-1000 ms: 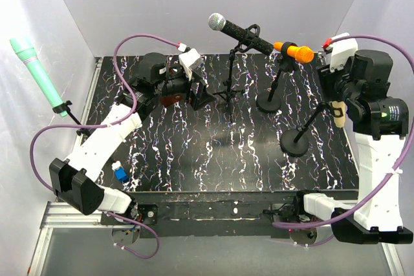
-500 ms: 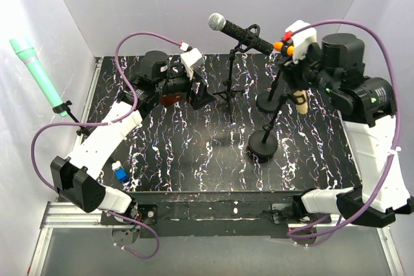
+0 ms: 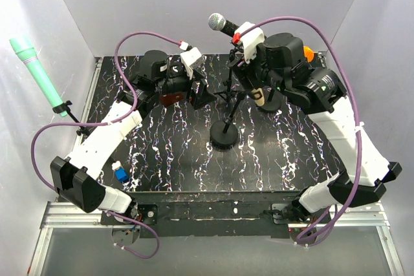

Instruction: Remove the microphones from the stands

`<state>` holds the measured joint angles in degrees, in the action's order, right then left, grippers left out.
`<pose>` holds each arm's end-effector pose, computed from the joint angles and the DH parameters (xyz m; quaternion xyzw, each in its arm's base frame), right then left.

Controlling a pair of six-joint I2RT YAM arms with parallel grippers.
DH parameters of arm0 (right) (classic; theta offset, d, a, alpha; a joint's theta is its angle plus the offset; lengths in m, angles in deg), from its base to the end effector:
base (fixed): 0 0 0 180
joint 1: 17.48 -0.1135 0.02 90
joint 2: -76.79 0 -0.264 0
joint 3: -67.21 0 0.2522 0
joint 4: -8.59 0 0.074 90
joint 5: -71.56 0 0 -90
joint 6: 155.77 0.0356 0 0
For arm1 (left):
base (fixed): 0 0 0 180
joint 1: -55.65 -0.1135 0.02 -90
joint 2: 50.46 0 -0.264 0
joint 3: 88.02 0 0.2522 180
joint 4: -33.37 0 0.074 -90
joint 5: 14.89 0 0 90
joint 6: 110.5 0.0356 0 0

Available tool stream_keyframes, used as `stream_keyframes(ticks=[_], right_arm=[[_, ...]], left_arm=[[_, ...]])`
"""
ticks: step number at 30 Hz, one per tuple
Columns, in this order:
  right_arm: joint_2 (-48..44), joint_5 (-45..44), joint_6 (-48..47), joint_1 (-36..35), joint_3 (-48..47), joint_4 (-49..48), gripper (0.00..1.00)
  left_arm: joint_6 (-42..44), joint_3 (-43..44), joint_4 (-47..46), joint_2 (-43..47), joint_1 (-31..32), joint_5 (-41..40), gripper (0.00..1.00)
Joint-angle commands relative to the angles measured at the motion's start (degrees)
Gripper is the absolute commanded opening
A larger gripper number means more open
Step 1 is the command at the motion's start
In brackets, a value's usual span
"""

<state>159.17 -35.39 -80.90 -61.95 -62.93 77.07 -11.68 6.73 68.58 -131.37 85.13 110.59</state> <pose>0.1897 0.1716 0.5237 -0.3317 0.7478 0.0251 0.5746 0.2676 -0.1750 0.3970 0.4203 0.6868 -0.3439 0.4831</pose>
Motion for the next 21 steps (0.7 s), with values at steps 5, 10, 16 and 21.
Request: stream_keyframes(ticks=[5,10,16,21], right_arm=[[0.49,9.82,6.35,-0.80,-4.74,-2.25,0.85],[-0.65,14.12,5.12,-0.53,-5.96,-0.67,0.86],[-5.48,22.74,5.20,3.85,-1.32,-0.84,0.86],[-7.59,33.87,9.42,15.61,1.14,-1.71,0.87]], left_arm=[[-4.07,0.13,-5.89,1.19,0.32,3.27,0.98],[-3.37,0.84,-6.16,1.36,0.32,4.68,0.98],[-5.91,0.22,-10.46,2.07,0.32,4.24,0.98],[-6.02,4.87,-9.16,-0.65,0.32,8.45,0.98]])
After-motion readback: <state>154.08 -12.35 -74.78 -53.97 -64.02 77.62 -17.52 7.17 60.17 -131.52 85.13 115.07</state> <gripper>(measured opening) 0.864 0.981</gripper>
